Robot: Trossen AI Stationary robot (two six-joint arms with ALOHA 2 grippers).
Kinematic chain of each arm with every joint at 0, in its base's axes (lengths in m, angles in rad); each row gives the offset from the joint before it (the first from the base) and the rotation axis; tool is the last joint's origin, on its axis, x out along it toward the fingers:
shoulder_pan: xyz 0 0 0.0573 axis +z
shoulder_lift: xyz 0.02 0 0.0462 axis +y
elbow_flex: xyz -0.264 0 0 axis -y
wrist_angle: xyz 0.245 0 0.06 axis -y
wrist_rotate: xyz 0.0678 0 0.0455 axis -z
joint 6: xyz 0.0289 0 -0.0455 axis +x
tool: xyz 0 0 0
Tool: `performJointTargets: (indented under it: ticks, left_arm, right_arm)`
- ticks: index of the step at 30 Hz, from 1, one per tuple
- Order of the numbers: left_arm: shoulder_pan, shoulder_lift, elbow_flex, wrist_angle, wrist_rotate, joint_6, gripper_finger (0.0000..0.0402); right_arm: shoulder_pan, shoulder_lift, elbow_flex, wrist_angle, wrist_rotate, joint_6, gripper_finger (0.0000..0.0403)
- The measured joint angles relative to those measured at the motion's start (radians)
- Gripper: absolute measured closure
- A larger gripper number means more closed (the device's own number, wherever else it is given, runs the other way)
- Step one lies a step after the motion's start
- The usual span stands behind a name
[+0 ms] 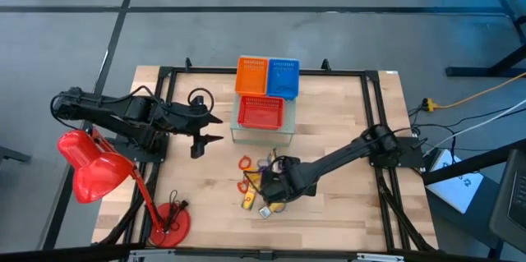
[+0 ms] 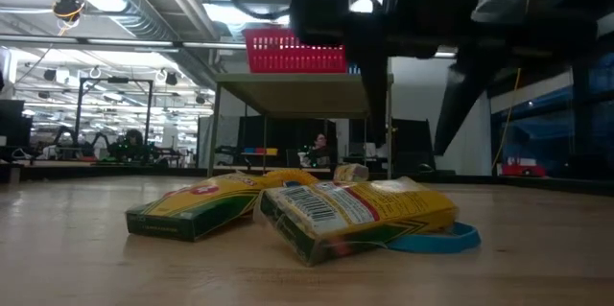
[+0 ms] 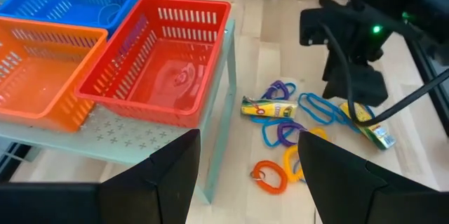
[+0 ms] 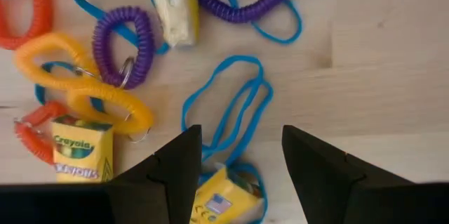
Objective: Pick & Place Office Desk Supplies
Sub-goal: Put the blue rubber band into the blue bin
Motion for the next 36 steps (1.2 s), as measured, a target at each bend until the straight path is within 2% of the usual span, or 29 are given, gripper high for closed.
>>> performJointTargets:
  ticks: [11,26,36]
  left_arm:
    - [0.000,0.000,0.000,0.008,0.008,0.006,0.0162]
    - [0.000,0.000,0.000,0.031,0.023,0.001,0.0162]
    - [0.000,0.000,0.000,0.029,0.026,-0.002,0.0162]
  right_arm:
    - [-0.006,0.037,-0.010,0.007,0.013,0.004,0.0205]
    - [-0.015,0.037,-0.026,0.073,0.065,-0.055,0.0298]
    - [-0.007,0.037,-0.026,0.091,0.060,-0.053,0.0308]
